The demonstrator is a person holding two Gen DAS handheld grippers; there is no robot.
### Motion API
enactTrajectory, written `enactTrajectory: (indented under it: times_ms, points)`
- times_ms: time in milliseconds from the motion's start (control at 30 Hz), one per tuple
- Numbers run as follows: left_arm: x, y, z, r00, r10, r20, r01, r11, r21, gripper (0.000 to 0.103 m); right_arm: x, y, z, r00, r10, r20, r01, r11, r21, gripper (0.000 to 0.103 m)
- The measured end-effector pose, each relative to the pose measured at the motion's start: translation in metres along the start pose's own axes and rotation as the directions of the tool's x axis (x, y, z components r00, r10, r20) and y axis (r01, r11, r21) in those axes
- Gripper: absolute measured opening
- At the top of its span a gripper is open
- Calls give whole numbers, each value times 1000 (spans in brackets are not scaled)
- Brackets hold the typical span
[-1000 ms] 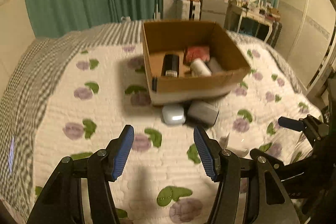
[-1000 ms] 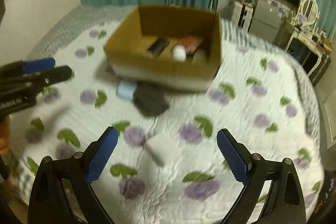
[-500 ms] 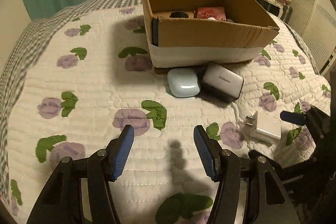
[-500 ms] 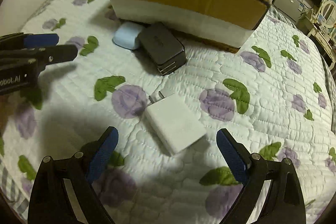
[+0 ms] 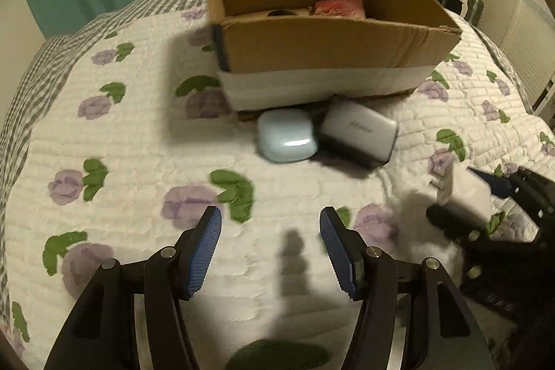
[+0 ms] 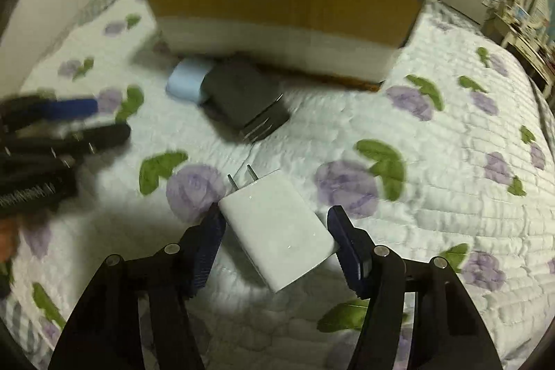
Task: Organize rigid objects
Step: 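Grasp the white charger with the right tool while the left tool grasps the grey power bank, then lower the white charger and grey power bank into the box and open both tools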
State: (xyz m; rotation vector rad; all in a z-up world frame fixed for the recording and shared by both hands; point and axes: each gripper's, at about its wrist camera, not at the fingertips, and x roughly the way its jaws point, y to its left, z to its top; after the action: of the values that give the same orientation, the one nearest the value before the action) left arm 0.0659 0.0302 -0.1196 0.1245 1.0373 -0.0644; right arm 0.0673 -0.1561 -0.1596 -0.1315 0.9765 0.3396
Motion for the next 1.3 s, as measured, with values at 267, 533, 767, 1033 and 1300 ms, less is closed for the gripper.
enactTrajectory:
  times_ms: [267,533,767,1033,1300]
  points:
    - [16,-38,31,996,-87,20,87,996,-32,62,-18,-45,35,993,-77,85,71,995,63,61]
    - [57,-45,66,998,-52,21,55,959,-279,71,-5,-82,45,993,-69,96,50,980,194,61]
    - [73,-72,68,992,126,15,-120,971,-209,71,4,-83,32,996,-52,76,36,978,205,61]
    - [55,-54,50,997,-70,-40,60,974,-220,68,-4,-86,23,995,-42,89,20,972,234,61]
    - [75,-62,40,984,-145,-107,131,983,-127,68,-8,-86,20,995,-39,94,15,968,249,61]
